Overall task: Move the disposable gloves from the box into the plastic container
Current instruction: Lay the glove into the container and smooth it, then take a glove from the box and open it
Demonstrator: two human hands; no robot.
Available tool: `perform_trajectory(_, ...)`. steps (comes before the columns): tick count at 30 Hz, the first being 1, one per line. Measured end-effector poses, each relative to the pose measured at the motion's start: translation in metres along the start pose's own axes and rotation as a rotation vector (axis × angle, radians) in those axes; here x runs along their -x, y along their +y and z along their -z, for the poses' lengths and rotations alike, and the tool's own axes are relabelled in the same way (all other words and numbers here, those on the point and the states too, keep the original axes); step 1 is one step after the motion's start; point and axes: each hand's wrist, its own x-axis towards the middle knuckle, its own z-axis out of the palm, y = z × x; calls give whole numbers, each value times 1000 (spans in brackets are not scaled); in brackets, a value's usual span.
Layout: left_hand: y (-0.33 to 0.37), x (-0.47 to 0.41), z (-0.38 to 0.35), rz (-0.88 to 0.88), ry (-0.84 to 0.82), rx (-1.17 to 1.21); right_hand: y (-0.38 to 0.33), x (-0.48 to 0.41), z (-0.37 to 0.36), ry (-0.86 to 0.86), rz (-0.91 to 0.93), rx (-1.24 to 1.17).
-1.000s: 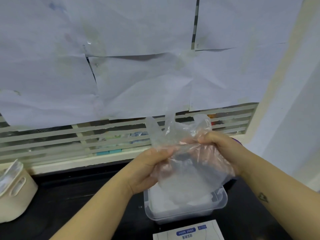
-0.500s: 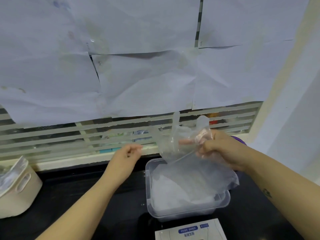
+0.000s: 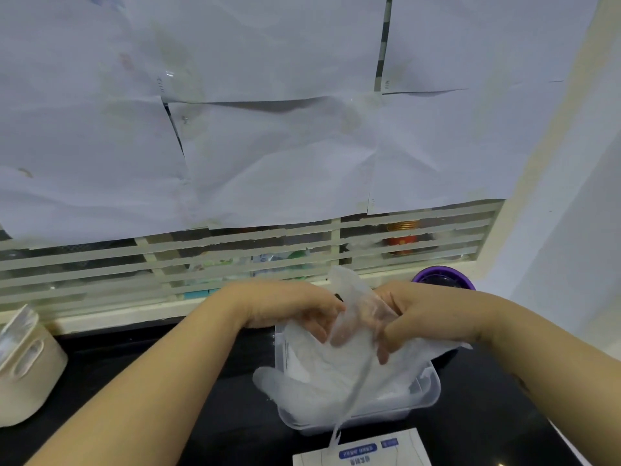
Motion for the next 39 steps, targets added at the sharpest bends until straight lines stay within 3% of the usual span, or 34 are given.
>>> perform_trajectory(6, -7, 5, 1, -129, -160, 266, -2, 8, 3, -1, -67, -28)
perform_trajectory(14, -33, 11, 5, -321, -54, 772, 17, 3, 9, -114, -9, -337)
perform_trajectory(20, -49, 15, 15, -278, 278, 1114, 72, -11, 11, 269, -3, -828)
perform_trajectory(23, -56, 8, 12, -141, 409, 982, 89, -21, -13, 264, 24, -1043)
perform_trajectory(25, -57, 5, 3, -107, 473, 1022, 99, -33, -35, 282, -20, -976)
perform_trajectory(30, -78, -3, -6, -17, 532, 938, 103, -48, -47, 621, -128, -718)
perform_trajectory(34, -100, -7, 4, 143, 843, 928, 112, -51, -45, 658, -216, -463)
perform_trajectory(37, -107, -8, 2, 167, 1122, 610, 119, -54, -52, 638, -267, -376)
perform_trajectory(39, -98, -6, -7, 20, 1178, 227, 120, -58, -56, 629, -276, -350)
